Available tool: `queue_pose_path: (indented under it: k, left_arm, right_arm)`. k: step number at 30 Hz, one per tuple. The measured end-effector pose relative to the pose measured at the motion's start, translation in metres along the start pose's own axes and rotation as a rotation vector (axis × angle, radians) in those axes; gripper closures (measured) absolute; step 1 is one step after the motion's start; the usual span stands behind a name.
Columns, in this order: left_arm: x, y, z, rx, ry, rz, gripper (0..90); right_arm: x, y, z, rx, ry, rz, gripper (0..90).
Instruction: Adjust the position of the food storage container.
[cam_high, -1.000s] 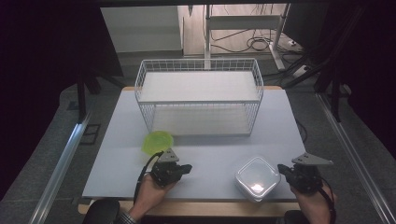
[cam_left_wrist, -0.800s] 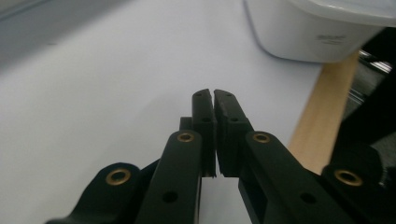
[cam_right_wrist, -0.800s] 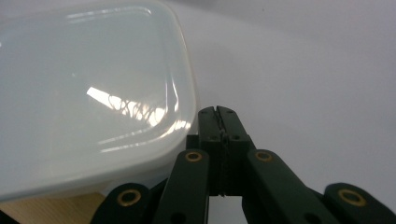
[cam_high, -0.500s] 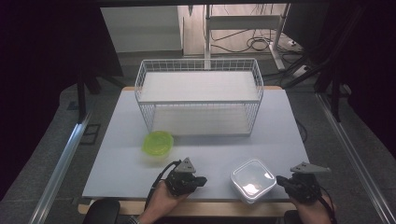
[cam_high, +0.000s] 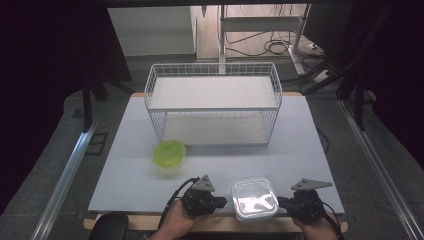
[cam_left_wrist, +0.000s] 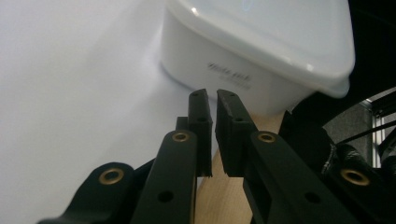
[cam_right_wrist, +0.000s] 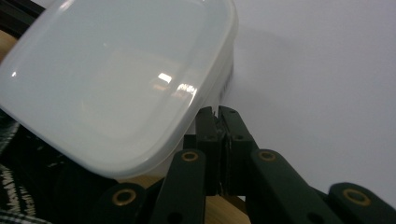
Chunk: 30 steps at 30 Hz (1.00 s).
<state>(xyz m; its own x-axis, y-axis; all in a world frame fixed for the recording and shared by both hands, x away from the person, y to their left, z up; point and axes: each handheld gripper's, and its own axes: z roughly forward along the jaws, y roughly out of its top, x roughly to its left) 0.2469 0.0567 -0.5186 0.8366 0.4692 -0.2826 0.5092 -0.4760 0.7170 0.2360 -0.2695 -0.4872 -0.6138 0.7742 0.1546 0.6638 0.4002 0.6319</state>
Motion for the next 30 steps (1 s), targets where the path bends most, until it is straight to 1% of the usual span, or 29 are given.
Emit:
queue_pose_path:
  k: [2, 5, 6, 7, 10, 12, 13, 14, 15, 17, 19, 20, 21, 23, 24, 25, 26, 27, 30]
  left_arm:
    - [0.0, 0.0, -0.001, -0.003, -0.001, -0.012, 84.5]
    - [0.002, -0.001, -0.002, 0.001, 0.002, -0.016, 84.1]
    - [0.002, -0.001, -0.003, -0.002, 0.0, -0.022, 84.1]
    - [0.002, -0.001, -0.003, -0.006, -0.005, -0.024, 84.1]
    - [0.001, 0.0, -0.004, -0.003, -0.012, -0.018, 84.1]
    - [0.0, 0.001, -0.003, -0.007, -0.016, -0.025, 84.1]
    - [-0.001, 0.001, -0.003, 0.006, 0.004, -0.018, 85.1]
    - [-0.001, 0.001, -0.003, 0.006, 0.004, -0.018, 85.2]
    - [0.003, 0.002, -0.004, 0.007, 0.004, -0.032, 85.2]
    - [0.006, 0.002, -0.005, 0.003, 0.01, -0.047, 85.3]
    - [0.007, 0.002, -0.006, 0.007, 0.012, -0.05, 85.2]
    - [0.008, 0.002, -0.006, 0.007, 0.015, -0.059, 85.0]
    - [0.009, 0.002, -0.007, 0.012, 0.013, -0.057, 84.6]
    - [0.009, 0.001, -0.008, 0.012, 0.013, -0.057, 83.8]
    - [0.009, 0.001, -0.009, 0.003, 0.016, -0.057, 83.8]
    - [0.008, -0.001, -0.015, 0.002, 0.013, -0.053, 85.1]
    - [0.008, -0.001, -0.015, 0.002, 0.013, -0.053, 86.0]
    - [0.006, -0.003, -0.019, -0.001, 0.007, -0.046, 86.8]
    - [0.004, -0.005, -0.022, 0.007, -0.005, -0.039, 88.4]
  right_arm:
    - [0.003, 0.001, 0.002, 0.007, 0.018, -0.006, 86.7]
    - [0.004, 0.001, 0.002, 0.014, 0.027, -0.008, 84.9]
    - [0.004, 0.0, 0.0, 0.004, 0.032, 0.0, 85.1]
    - [0.003, 0.0, -0.003, 0.008, 0.041, 0.003, 85.6]
    - [0.006, -0.004, -0.006, 0.007, 0.065, -0.001, 88.8]
    - [0.009, -0.005, -0.006, 0.01, 0.065, -0.006, 89.1]
    - [0.012, -0.004, -0.004, 0.009, 0.088, -0.006, 89.4]
    - [0.012, -0.004, -0.004, 0.009, 0.088, -0.006, 89.4]
    - [0.016, -0.002, -0.002, 0.014, 0.06, -0.017, 89.4]
    - [0.016, 0.001, 0.001, 0.006, 0.07, -0.01, 89.5]
    - [0.016, 0.002, 0.002, 0.005, 0.073, -0.004, 89.4]
    - [0.016, 0.005, 0.005, 0.006, 0.06, -0.007, 89.4]
    - [0.016, 0.006, 0.006, 0.003, 0.055, -0.009, 89.3]
    - [0.014, 0.005, 0.007, 0.003, 0.065, -0.005, 89.3]
    - [0.014, 0.005, 0.007, 0.003, 0.065, -0.005, 89.3]
    - [0.013, 0.002, 0.003, 0.011, 0.05, -0.01, 89.4]
    - [0.014, 0.0, 0.001, 0.014, 0.061, -0.008, 89.4]
    - [0.016, -0.002, -0.002, 0.013, 0.072, -0.009, 89.4]
    - [0.025, -0.008, -0.004, 0.033, 0.112, -0.027, 89.5]
